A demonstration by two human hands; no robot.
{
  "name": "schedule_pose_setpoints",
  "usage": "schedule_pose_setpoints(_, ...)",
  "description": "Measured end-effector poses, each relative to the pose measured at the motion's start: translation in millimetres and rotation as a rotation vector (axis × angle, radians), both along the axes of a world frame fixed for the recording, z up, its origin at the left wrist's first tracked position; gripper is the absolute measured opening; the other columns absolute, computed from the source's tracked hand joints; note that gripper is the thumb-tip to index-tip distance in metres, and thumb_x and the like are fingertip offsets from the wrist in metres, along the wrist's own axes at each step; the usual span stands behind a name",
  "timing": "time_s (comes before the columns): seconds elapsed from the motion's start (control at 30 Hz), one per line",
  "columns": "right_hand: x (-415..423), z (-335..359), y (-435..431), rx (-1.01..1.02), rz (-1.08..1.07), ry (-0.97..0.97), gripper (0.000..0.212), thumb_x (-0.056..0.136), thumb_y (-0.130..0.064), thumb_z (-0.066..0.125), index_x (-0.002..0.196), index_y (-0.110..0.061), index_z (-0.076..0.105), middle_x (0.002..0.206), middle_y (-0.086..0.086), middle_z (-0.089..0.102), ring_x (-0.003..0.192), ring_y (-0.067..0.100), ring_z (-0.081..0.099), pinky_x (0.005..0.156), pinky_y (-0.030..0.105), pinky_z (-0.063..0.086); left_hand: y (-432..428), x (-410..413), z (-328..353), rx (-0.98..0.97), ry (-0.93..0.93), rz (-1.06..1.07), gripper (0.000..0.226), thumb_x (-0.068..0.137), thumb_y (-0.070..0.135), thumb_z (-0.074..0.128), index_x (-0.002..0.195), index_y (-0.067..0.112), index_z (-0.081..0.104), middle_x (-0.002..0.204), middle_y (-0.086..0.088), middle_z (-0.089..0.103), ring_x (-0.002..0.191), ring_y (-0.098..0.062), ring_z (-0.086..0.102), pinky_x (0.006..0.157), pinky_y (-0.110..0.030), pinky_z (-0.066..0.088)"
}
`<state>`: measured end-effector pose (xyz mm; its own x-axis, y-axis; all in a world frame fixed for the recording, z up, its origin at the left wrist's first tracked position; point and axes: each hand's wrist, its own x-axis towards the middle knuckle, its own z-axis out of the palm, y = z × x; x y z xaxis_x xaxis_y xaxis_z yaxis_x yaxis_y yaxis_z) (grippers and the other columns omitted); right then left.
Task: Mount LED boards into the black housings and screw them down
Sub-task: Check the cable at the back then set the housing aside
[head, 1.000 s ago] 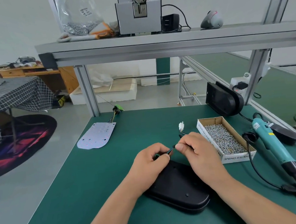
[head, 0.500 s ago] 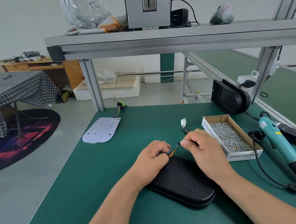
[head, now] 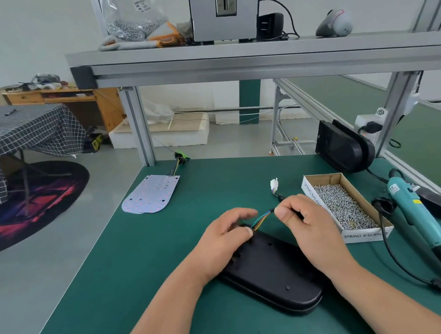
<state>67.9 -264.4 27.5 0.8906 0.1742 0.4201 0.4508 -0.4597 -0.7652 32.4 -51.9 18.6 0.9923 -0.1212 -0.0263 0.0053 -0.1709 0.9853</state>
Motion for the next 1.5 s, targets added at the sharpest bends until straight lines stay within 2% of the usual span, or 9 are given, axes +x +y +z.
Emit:
schedule_pose_setpoints(0.17,11,-4,-10,0.124,-0.077,0.019,0.023,0.1,-0.046,0.058,0.09,-0.026,0.066,0.078,-0.007,0.061,0.073,0.007,0.053,0.069,0.034,0.043,7,4,2,-0.181,0.044,0.126,0.051,0.081,0.034,0.063,0.131,0.031,0.071,0.133,0.011,0.073,0.131,-0.009,0.062,0.12,-0.041,0.043)
schedule_pose_setpoints(0.33,18,-2,-18,0.243,-0.122,0.088,0.036,0.092,-0.061,0.053,0.092,-0.028,0.068,0.087,0.006,0.066,0.09,0.035,0.066,0.086,0.053,0.054,6,13,-1,-0.556,0.183,0.134,0.059,0.082,0.016,0.07,0.139,0.01,0.058,0.129,-0.012,0.075,0.121,-0.028,0.072,0.101,-0.04,0.058)
schedule_pose_setpoints(0.53,26,3,-29,0.052,-0.089,0.079,0.02,0.103,-0.041,0.06,0.092,-0.032,0.074,0.092,-0.004,0.07,0.094,0.016,0.062,0.083,0.035,0.048,3,14,-2,-0.46,0.2,0.144,0.054,0.075,0.011,0.075,0.129,0.005,0.066,0.123,-0.012,0.077,0.111,-0.025,0.075,0.106,-0.041,0.057)
schedule_pose_setpoints(0.67,27,13,-35,-0.203,-0.062,0.06,0.019,0.106,-0.036,0.056,0.094,-0.045,0.067,0.082,-0.011,0.061,0.081,0.008,0.057,0.073,0.033,0.043,10,17,-2,-0.434,0.195,0.185,0.029,0.094,-0.002,0.07,0.122,0.002,0.07,0.112,-0.01,0.081,0.096,-0.017,0.076,0.085,-0.031,0.062)
schedule_pose_setpoints(0.83,20,10,-38,-0.53,-0.04,0.116,0.039,0.104,-0.054,0.05,0.138,-0.035,0.049,0.086,-0.016,0.062,0.084,0.001,0.059,0.072,0.034,0.041,18,17,2,-0.389,0.202,0.272,0.024,0.096,-0.005,0.063,0.116,0.003,0.073,0.111,-0.015,0.08,0.093,-0.019,0.077,0.078,-0.028,0.062)
schedule_pose_setpoints(1.07,16,30,-41,-0.424,-0.045,0.055,0.039,0.094,-0.069,0.05,0.066,-0.043,0.06,0.094,-0.008,0.05,0.092,0.002,0.048,0.077,0.015,0.034,23,17,7,-0.475,0.192,0.285,0.026,0.098,-0.006,0.062,0.121,0.0,0.069,0.112,-0.016,0.08,0.092,-0.021,0.077,0.075,-0.028,0.062)
schedule_pose_setpoints(1.2,9,29,-35,-0.496,-0.133,-0.307,0.033,0.104,-0.041,0.062,0.116,-0.013,0.074,0.124,0.002,0.063,0.118,0.024,0.053,0.103,0.028,0.035,22,17,7,-0.463,0.174,0.249,0.027,0.098,-0.003,0.065,0.125,0.001,0.068,0.116,-0.015,0.079,0.098,-0.022,0.077,0.078,-0.027,0.062)
schedule_pose_setpoints(1.3,0,29,-14,-0.615,-0.103,-0.423,0.045,0.099,-0.041,0.063,0.131,-0.01,0.068,0.121,0.006,0.071,0.111,0.03,0.063,0.097,0.044,0.048,21,17,8,-0.478,0.16,0.218,0.028,0.098,0.0,0.068,0.126,0.001,0.067,0.117,-0.016,0.079,0.098,-0.021,0.076,0.079,-0.026,0.061)
schedule_pose_setpoints(1.5,4,16,5,-0.454,-0.01,-0.126,0.032,0.1,-0.037,0.069,0.129,-0.024,0.07,0.117,-0.01,0.065,0.106,0.014,0.062,0.092,0.029,0.045,13,14,9,-0.615,0.127,0.178,0.054,0.083,0.021,0.077,0.131,-0.001,0.065,0.118,-0.015,0.078,0.096,-0.017,0.076,0.078,-0.024,0.061)
